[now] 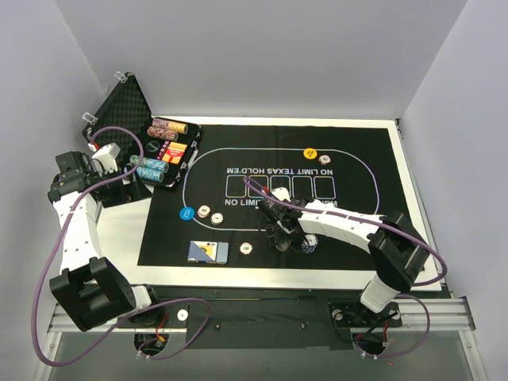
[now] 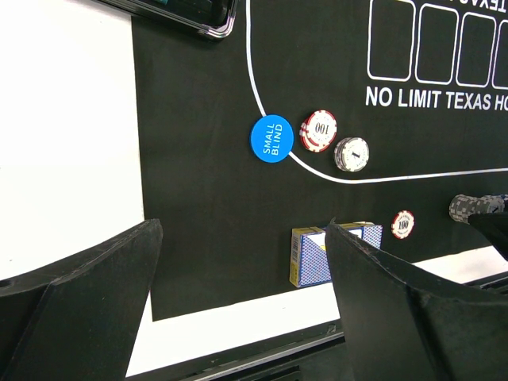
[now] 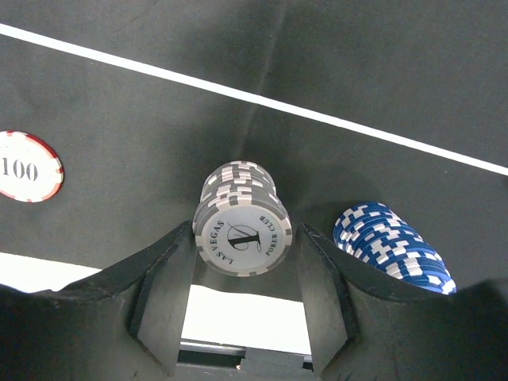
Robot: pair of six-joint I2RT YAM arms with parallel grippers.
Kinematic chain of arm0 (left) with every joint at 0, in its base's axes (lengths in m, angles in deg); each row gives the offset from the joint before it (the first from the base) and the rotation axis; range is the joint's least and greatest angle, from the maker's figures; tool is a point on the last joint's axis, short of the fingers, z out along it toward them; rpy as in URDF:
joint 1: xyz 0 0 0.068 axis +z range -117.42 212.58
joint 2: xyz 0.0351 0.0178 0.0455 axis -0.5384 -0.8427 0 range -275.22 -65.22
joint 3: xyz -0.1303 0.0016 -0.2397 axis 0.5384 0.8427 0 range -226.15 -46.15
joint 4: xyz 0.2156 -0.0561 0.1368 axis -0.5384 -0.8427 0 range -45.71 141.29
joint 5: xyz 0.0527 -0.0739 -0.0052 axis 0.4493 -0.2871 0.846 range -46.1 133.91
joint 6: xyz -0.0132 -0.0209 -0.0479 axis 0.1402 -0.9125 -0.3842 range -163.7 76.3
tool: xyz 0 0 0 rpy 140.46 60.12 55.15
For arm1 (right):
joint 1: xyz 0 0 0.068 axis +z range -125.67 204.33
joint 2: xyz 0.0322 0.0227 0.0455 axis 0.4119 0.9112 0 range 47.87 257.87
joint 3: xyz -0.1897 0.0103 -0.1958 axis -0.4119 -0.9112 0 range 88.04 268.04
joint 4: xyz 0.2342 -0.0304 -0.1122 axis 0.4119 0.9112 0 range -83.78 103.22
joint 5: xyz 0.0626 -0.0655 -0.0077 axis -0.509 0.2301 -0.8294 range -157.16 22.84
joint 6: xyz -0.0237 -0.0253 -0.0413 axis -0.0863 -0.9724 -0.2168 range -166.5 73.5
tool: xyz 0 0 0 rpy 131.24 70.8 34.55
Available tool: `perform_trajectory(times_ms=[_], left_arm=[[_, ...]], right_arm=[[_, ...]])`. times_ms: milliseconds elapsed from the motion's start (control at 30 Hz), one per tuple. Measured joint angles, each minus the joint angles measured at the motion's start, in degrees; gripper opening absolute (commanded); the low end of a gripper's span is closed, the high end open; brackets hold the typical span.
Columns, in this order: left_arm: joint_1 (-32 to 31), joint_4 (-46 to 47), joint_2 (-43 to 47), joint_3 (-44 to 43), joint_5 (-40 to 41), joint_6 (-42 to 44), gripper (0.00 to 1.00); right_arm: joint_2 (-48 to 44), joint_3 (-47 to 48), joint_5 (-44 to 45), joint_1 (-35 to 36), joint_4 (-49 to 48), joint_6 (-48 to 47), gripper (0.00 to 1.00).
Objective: Distribute texas hold em gaming equipment
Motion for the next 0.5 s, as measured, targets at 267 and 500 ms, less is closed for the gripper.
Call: perform_trajectory(times_ms=[267, 500], left_arm=[[0.0, -0.02, 0.0, 0.0, 0.02, 0.02, 0.95], [0.0, -0.02, 0.0, 0.0, 0.0, 0.02, 0.95]], right_arm=[[1.05, -0.07, -0.24, -0.02, -0.5, 0.2, 0.4], [1.01, -0.07, -0.22, 0.0, -0.55, 0.22, 0.35]])
